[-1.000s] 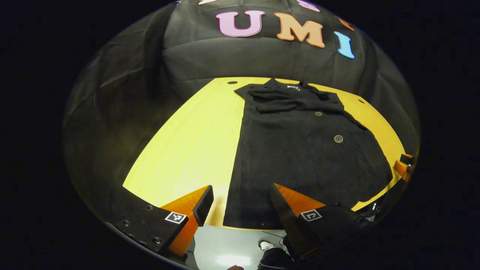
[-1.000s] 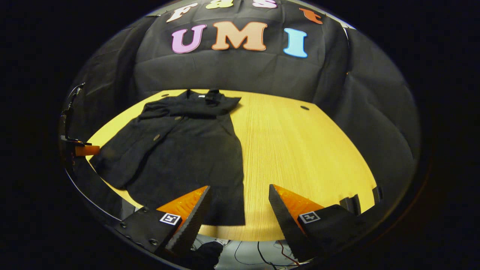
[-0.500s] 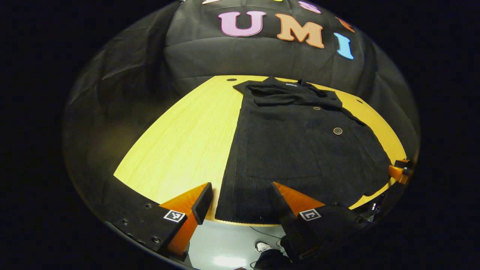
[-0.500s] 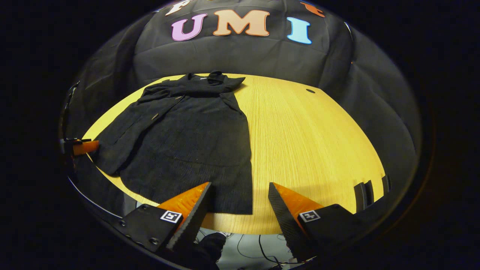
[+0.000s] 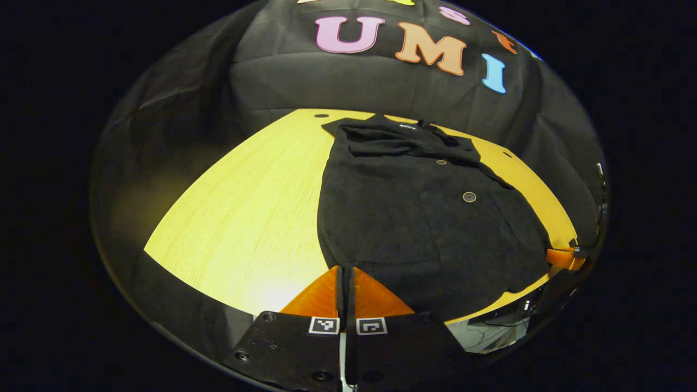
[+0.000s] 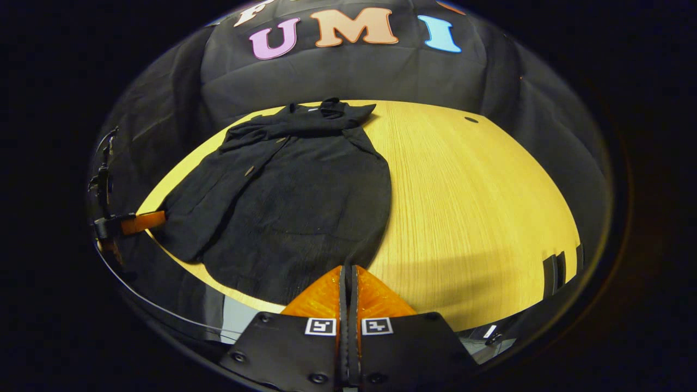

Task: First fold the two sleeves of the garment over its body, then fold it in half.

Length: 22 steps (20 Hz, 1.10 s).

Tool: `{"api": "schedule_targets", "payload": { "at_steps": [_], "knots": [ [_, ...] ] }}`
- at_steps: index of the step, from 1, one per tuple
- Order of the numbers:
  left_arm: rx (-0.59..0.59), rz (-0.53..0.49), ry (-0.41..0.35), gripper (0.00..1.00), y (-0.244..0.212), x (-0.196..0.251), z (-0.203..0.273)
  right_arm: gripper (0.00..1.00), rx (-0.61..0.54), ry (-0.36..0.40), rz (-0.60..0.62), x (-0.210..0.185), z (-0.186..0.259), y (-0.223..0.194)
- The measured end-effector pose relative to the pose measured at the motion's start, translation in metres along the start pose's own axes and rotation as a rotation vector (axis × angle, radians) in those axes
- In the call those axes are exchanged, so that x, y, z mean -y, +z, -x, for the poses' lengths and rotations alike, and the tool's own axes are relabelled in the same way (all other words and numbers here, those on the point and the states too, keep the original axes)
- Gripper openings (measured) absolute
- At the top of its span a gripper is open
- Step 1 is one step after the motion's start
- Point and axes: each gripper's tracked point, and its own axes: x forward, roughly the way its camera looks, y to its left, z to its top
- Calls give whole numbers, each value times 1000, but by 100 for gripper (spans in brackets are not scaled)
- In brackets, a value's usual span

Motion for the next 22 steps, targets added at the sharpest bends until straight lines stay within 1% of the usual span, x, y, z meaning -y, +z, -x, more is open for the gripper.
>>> {"api": "schedule_targets", "payload": {
  "at_steps": [1, 2, 3, 4, 6, 7, 8, 11, 13, 15, 17, 19, 21, 22],
  "knots": [
    [6, 20, -31, 0, 7, 8, 3, 3, -10, 10, -15, -1, 4, -1],
    [13, 30, -52, 0, 14, 12, 7, 3, 6, 18, -35, -1, 6, 4],
    [29, 43, -60, 0, 23, 12, 11, 3, 22, 30, -64, -3, 10, 11],
    [48, 69, -68, 0, 32, 10, 17, 3, 47, 45, -95, -7, 17, 20],
    [90, 112, -101, 0, 59, 13, 26, 3, 141, 50, -141, -6, 35, 47],
    [110, 107, -102, 0, 67, 11, 30, 5, 162, 56, -140, -9, 41, 55],
    [117, 95, -104, 0, 74, 11, 33, 2, 185, 57, -132, -9, 51, 67],
    [175, 32, -138, 0, 108, 19, 43, 2, 265, 71, -100, -21, 66, 104],
    [208, -5, -137, 0, 133, 20, 44, 3, 310, 92, -86, -31, 72, 128],
    [230, -8, -142, 0, 159, 24, 46, 2, 341, 110, -69, -38, 77, 152],
    [262, -3, -137, 0, 187, 24, 43, 2, 391, 122, -57, -40, 81, 185],
    [276, 15, -130, 0, 212, 22, 37, 2, 423, 133, -57, -38, 84, 218],
    [298, 22, -140, 0, 238, 22, 31, 2, 464, 142, -60, -33, 86, 253],
    [305, 24, -125, 0, 250, 18, 25, 2, 477, 147, -64, -29, 86, 269]
  ]
}}
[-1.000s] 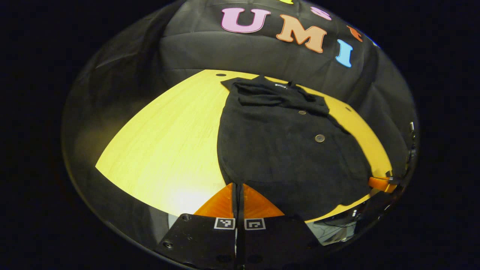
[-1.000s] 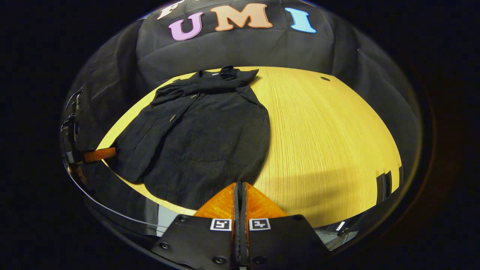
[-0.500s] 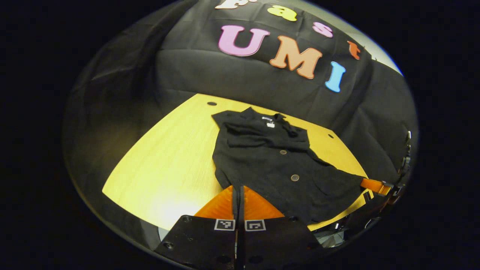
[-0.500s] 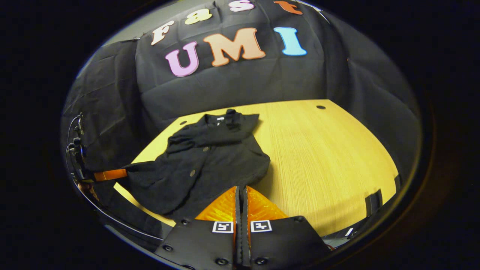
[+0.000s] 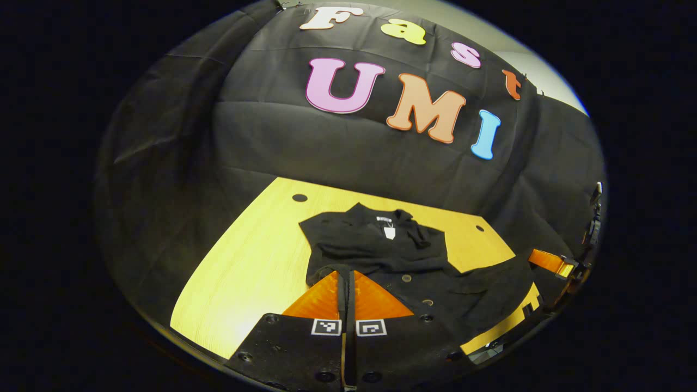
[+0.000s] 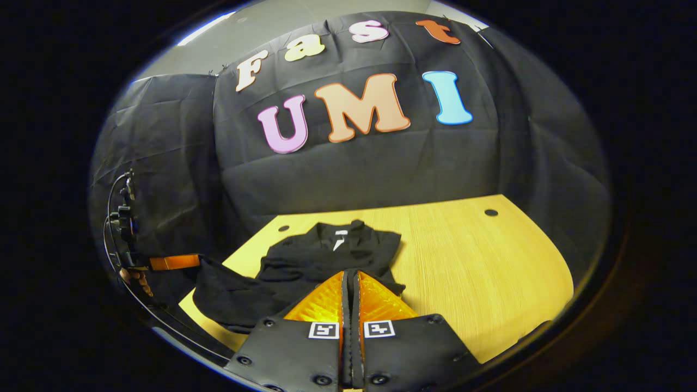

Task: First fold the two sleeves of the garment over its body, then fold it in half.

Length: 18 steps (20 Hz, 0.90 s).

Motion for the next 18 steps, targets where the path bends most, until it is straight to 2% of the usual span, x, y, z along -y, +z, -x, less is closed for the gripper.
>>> {"api": "schedule_targets", "payload": {
  "at_steps": [6, 7, 9, 10, 11, 12, 13, 18],
  "knots": [
    [28, -31, 32, 0, 49, -11, -57, 2, 26, 2, -16, 24, -56, 47],
    [32, -38, 35, 0, 54, -11, -68, 0, 28, 2, -16, 26, -67, 54],
    [37, -48, 37, 0, 66, -9, -89, 2, 24, 7, -15, 30, -85, 63],
    [46, -51, 40, 0, 73, -9, -100, 0, 24, 10, -13, 32, -95, 68],
    [57, -53, 41, 0, 77, -8, -112, 2, 22, 15, -12, 35, -110, 75],
    [50, -52, 45, 0, 81, -9, -125, 0, 17, 23, -12, 37, -122, 80],
    [40, -46, 52, 0, 81, -11, -136, 2, 15, 26, -13, 41, -133, 83],
    [16, -3, 107, 0, 87, -27, -190, 2, -15, 19, -40, 68, -189, 95]
  ]
}}
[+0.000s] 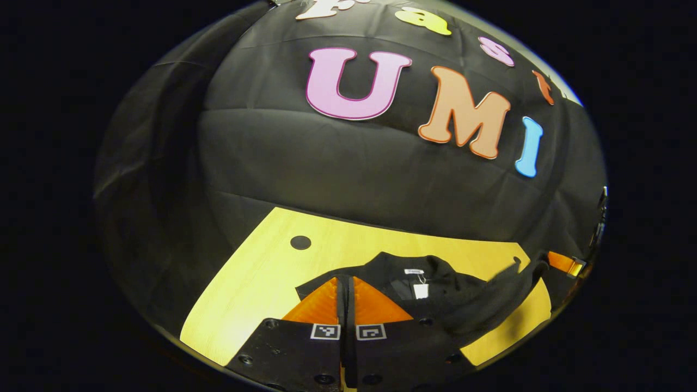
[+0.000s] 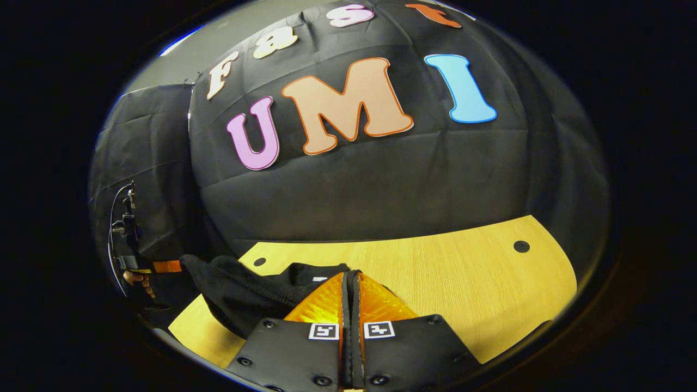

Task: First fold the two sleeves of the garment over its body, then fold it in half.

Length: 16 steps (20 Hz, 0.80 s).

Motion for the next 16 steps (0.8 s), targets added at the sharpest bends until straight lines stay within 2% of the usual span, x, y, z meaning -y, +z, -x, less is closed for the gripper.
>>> {"api": "schedule_targets", "payload": {
  "at_steps": [6, 7, 8, 9, 10, 11, 12, 13, 16],
  "knots": [
    [0, -20, 38, 0, 5, -2, -33, 2, -34, -6, -21, 15, -35, 3],
    [5, -40, 80, 0, 6, -8, -37, 2, -60, -16, -28, 17, -40, 0],
    [8, -72, 140, 0, 9, -18, -39, 2, -77, -60, -37, 26, -44, -3],
    [32, -110, 216, 29, 12, -31, -37, 33, -53, -94, -32, 34, -42, 2],
    [67, -131, 256, 59, 26, -37, -27, 64, -24, -117, -29, 37, -45, 9],
    [122, -126, 259, 88, 39, -37, -31, 94, 13, -134, -16, 40, -41, 19],
    [177, -110, 245, 94, 55, -31, -26, 98, 46, -145, -2, 41, -37, 28],
    [214, -103, 232, 93, 66, -25, -17, 98, 68, -154, 11, 42, -32, 34],
    [268, -130, 255, 93, 83, -25, 12, 98, 120, -170, 31, 40, -12, 48]
  ]
}}
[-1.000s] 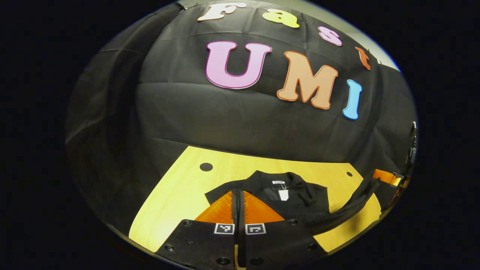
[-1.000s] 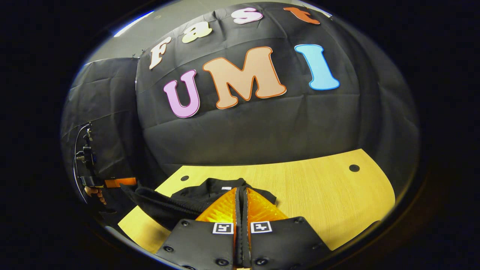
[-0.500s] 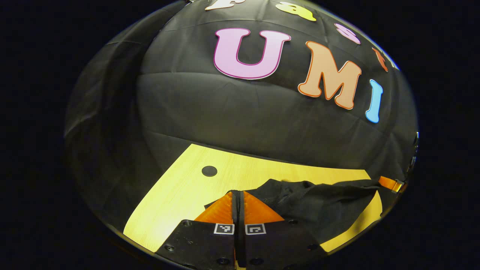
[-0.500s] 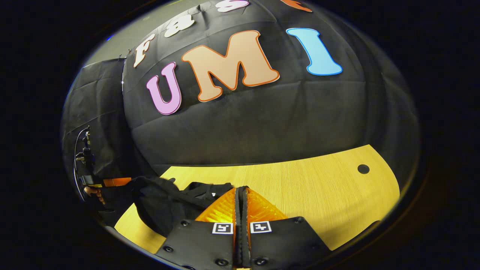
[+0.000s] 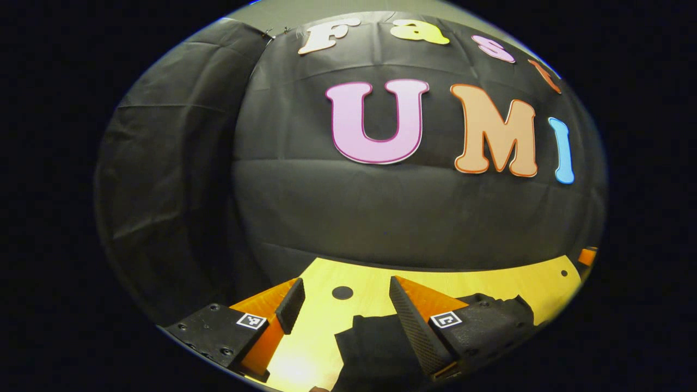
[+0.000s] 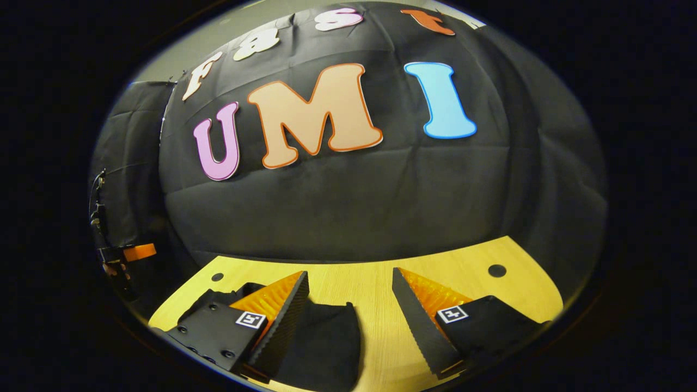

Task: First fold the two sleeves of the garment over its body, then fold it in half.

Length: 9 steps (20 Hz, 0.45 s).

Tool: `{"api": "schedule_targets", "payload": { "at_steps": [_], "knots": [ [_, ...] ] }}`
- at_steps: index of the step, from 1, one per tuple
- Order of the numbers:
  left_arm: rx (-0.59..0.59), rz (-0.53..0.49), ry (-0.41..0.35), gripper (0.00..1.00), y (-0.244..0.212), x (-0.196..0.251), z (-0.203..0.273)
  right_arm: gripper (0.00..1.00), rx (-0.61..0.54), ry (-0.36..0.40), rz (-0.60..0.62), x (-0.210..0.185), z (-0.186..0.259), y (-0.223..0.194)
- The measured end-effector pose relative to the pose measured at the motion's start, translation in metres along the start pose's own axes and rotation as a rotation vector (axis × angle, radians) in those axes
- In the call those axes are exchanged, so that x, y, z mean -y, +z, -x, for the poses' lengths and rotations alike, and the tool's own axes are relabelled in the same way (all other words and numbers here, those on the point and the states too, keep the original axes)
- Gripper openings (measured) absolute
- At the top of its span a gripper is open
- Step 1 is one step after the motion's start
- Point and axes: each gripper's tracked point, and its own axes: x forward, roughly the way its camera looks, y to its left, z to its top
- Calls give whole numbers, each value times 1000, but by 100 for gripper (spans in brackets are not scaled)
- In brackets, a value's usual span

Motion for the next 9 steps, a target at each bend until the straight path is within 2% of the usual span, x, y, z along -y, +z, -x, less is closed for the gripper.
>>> {"api": "schedule_targets", "payload": {
  "at_steps": [5, 8, 9],
  "knots": [
    [128, 55, -54, 93, 54, 0, 64, 98, 117, -28, 14, -14, 82, 26],
    [153, 16, -56, 93, 57, -7, 114, 97, 204, -72, 47, -24, 144, 35],
    [153, 2, -57, 93, 55, -12, 132, 100, 217, -95, 63, -26, 160, 32]
  ]
}}
